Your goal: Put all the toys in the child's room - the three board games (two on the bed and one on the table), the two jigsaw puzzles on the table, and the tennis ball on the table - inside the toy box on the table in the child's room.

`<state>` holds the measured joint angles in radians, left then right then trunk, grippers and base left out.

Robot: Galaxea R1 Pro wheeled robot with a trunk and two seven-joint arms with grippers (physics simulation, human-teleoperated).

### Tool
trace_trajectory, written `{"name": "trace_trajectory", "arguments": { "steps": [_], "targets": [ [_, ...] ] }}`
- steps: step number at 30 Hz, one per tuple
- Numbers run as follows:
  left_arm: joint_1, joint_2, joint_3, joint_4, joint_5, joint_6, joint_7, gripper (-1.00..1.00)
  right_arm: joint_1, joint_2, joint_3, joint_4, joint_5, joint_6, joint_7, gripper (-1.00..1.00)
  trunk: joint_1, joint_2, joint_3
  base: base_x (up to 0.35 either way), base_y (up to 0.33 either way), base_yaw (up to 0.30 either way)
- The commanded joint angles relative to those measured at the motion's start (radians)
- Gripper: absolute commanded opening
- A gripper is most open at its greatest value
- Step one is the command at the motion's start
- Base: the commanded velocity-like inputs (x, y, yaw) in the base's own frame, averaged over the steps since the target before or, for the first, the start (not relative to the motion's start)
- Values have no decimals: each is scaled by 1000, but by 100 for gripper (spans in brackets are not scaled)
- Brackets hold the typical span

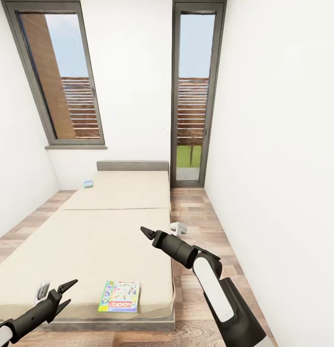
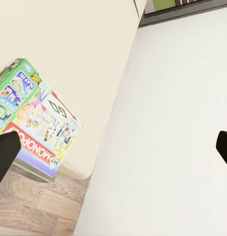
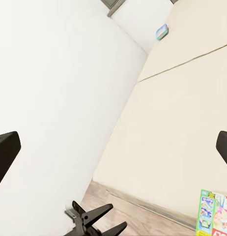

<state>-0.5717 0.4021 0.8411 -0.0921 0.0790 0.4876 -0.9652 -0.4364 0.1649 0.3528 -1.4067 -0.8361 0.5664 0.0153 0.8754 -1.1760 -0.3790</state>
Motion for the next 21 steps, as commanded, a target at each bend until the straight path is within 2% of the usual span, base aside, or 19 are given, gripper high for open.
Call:
{"name": "trace_trajectory", "arguments": {
  "steps": [1,21],
  "targets": [
    [0,1,-3,0,8,11,-1,100,-1,1,-1,0,0,4,2,100,4,-8,-4,0,0,0],
    [0,18,1,0,8,20,-3,100,-1,4,1,-2,-1,4,1,100,81,-148,-67,0,0,0]
  ]
}}
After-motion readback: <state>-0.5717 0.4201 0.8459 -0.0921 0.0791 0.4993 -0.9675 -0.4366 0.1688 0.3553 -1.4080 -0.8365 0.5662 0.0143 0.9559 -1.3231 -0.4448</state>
